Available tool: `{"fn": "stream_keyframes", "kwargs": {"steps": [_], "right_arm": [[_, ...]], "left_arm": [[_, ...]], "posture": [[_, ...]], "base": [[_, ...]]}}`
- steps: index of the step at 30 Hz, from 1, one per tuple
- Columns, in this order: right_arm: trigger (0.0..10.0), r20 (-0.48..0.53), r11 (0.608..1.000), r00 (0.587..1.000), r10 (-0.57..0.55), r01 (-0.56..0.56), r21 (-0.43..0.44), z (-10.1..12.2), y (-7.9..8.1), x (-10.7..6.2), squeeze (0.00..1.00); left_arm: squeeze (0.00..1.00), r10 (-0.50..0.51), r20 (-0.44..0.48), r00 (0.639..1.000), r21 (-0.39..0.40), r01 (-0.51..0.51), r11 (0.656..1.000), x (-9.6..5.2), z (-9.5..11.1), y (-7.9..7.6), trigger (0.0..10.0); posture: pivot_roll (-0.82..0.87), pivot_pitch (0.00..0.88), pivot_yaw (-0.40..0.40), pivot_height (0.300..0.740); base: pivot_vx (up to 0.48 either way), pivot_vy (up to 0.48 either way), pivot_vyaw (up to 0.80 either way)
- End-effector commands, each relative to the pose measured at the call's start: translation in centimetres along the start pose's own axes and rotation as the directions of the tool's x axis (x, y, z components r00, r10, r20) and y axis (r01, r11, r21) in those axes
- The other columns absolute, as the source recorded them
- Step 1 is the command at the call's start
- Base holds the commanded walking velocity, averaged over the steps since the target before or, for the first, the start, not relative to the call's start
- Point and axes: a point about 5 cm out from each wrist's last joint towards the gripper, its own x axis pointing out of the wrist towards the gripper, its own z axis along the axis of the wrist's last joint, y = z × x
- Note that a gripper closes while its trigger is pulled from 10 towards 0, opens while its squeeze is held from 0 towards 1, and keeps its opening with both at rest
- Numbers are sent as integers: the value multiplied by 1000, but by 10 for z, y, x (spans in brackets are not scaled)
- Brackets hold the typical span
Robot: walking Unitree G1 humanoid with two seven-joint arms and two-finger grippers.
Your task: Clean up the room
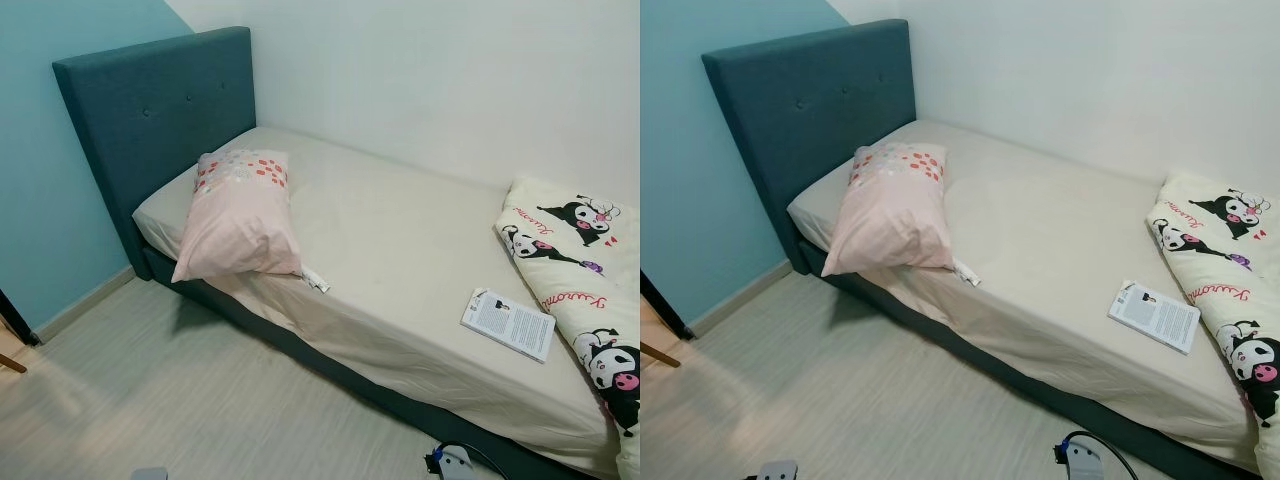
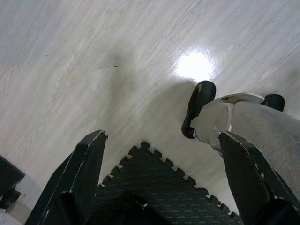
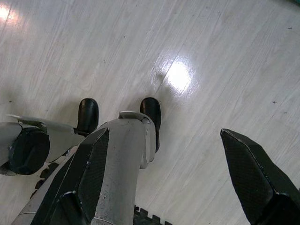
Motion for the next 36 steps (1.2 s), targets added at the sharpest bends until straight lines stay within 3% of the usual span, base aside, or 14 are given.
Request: {"fn": "stream_keyframes", "kwargs": {"steps": [1,4,12,17,19,36], "right_arm": [[10000,107,979,980,-168,179,-96,30,3,2,0],[10000,100,980,984,-147,159,-124,26,7,3,0],[10000,140,974,979,-149,170,-151,29,12,3,0],[10000,134,991,986,-98,110,-81,27,18,4,0],[10000,139,996,988,-72,77,-35,28,20,4,0],[10000,137,999,989,-46,44,19,30,23,5,0]], "left_arm": [[0,33,263,964,116,-65,991,0,57,-18,10000],[0,19,238,971,110,-47,993,0,48,-18,10000],[0,-6,237,972,59,-8,998,0,50,-19,10000],[0,-58,236,970,66,43,997,0,52,-27,10000],[0,-76,240,968,34,69,997,0,56,-30,10000],[0,-110,222,969,-2,114,994,0,53,-39,10000]], "posture": [[7,32,-32,740],[11,31,-44,740],[22,20,-35,740],[27,26,-37,740],[24,39,-42,740],[18,55,-37,740]], "base": [[0,0,0],[0,0,0],[0,0,0],[0,0,0],[0,0,0],[0,0,0]]}}
